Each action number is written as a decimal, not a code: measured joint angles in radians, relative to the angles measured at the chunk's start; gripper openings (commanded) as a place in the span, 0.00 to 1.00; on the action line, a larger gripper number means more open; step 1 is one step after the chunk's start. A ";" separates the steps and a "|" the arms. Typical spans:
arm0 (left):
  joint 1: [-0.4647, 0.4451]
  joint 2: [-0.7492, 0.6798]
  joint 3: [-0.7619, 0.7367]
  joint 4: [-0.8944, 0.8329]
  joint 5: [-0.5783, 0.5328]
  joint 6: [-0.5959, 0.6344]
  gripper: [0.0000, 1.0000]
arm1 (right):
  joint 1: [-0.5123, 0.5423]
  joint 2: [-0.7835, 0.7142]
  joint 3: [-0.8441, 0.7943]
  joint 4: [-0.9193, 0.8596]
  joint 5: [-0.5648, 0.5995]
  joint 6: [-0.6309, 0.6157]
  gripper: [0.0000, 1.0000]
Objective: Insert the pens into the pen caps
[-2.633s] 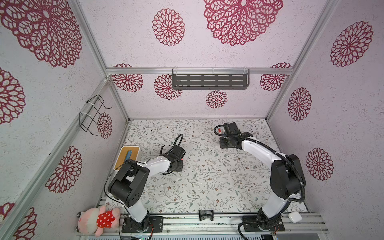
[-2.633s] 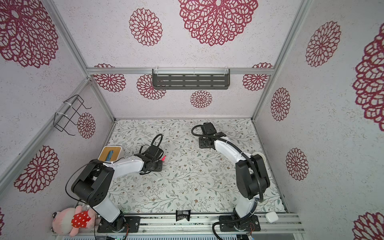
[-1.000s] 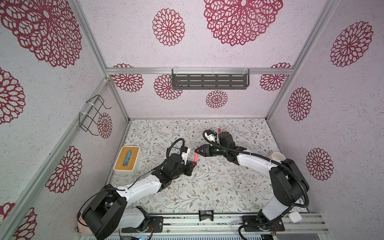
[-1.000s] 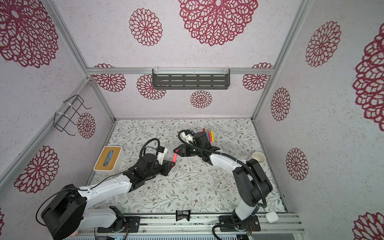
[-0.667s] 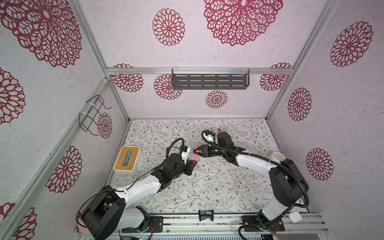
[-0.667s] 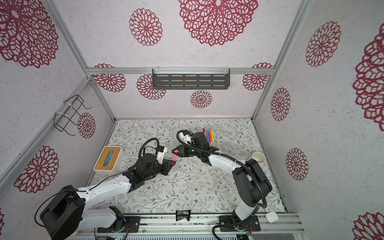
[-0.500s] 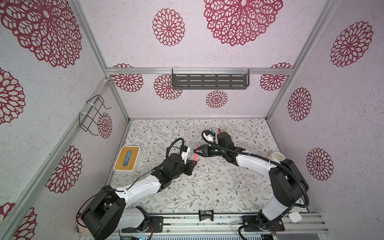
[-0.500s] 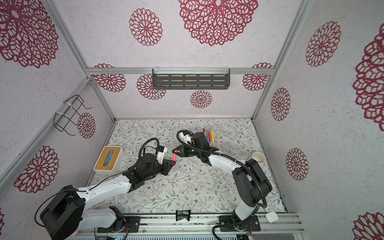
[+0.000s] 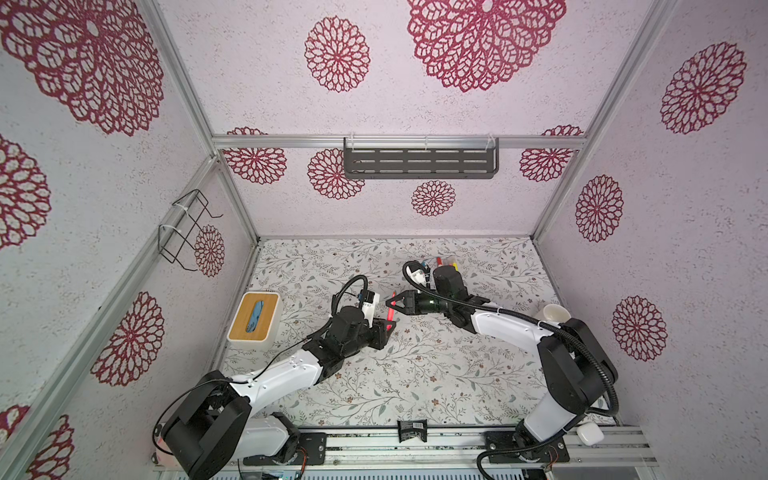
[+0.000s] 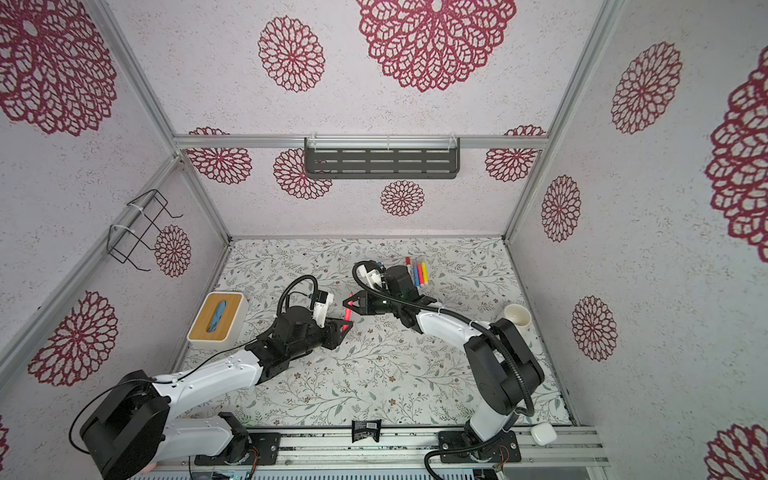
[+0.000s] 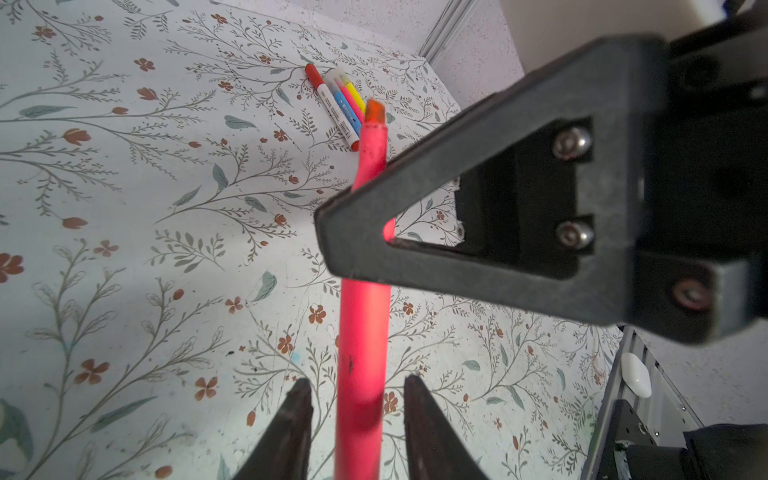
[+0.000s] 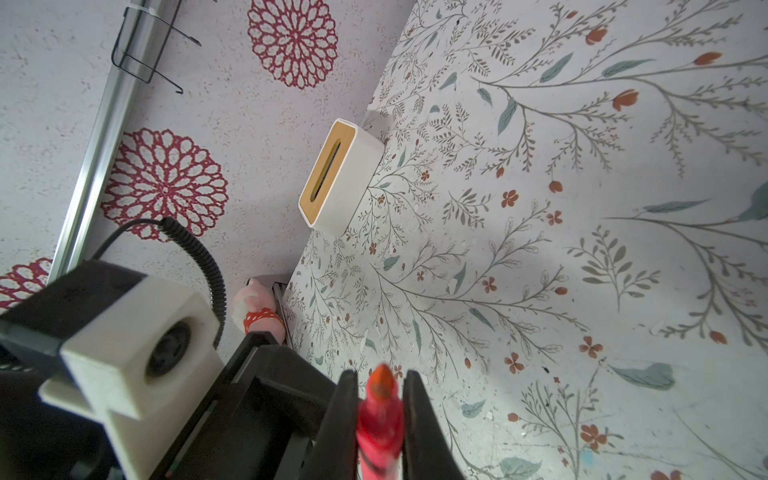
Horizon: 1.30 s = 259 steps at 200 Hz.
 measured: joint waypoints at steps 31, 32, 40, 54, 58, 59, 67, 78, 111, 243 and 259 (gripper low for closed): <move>0.000 0.000 0.007 0.000 -0.002 0.000 0.38 | 0.003 -0.005 -0.002 0.000 0.000 0.000 0.00; 0.000 0.000 0.008 0.000 -0.002 0.000 0.38 | 0.003 -0.005 -0.002 0.000 0.000 0.000 0.00; 0.000 0.000 0.009 0.000 -0.002 0.001 0.37 | 0.005 -0.006 -0.003 0.001 0.000 0.000 0.00; 0.000 0.000 0.012 -0.001 -0.002 0.002 0.36 | 0.007 -0.007 -0.005 0.000 0.000 0.000 0.00; 0.000 0.000 0.014 -0.002 -0.002 0.002 0.35 | 0.008 -0.008 -0.005 0.001 0.000 0.000 0.00; 0.000 0.000 0.014 -0.002 -0.002 0.003 0.35 | 0.009 -0.008 -0.005 0.001 0.000 0.000 0.00; 0.000 0.001 0.018 -0.002 -0.002 0.004 0.34 | 0.010 -0.010 -0.005 0.001 0.000 0.000 0.00; 0.000 0.001 0.024 -0.001 -0.002 0.005 0.34 | 0.011 -0.012 -0.005 0.002 0.000 0.000 0.00; 0.000 0.011 0.038 -0.002 -0.001 0.007 0.23 | 0.014 -0.023 -0.005 0.004 -0.001 0.007 0.00; 0.010 -0.031 0.009 -0.024 -0.040 0.017 0.00 | -0.013 -0.120 0.082 -0.357 0.285 -0.044 0.48; 0.011 -0.044 0.005 -0.034 -0.045 0.017 0.00 | -0.073 -0.120 0.117 -0.471 0.408 -0.043 0.47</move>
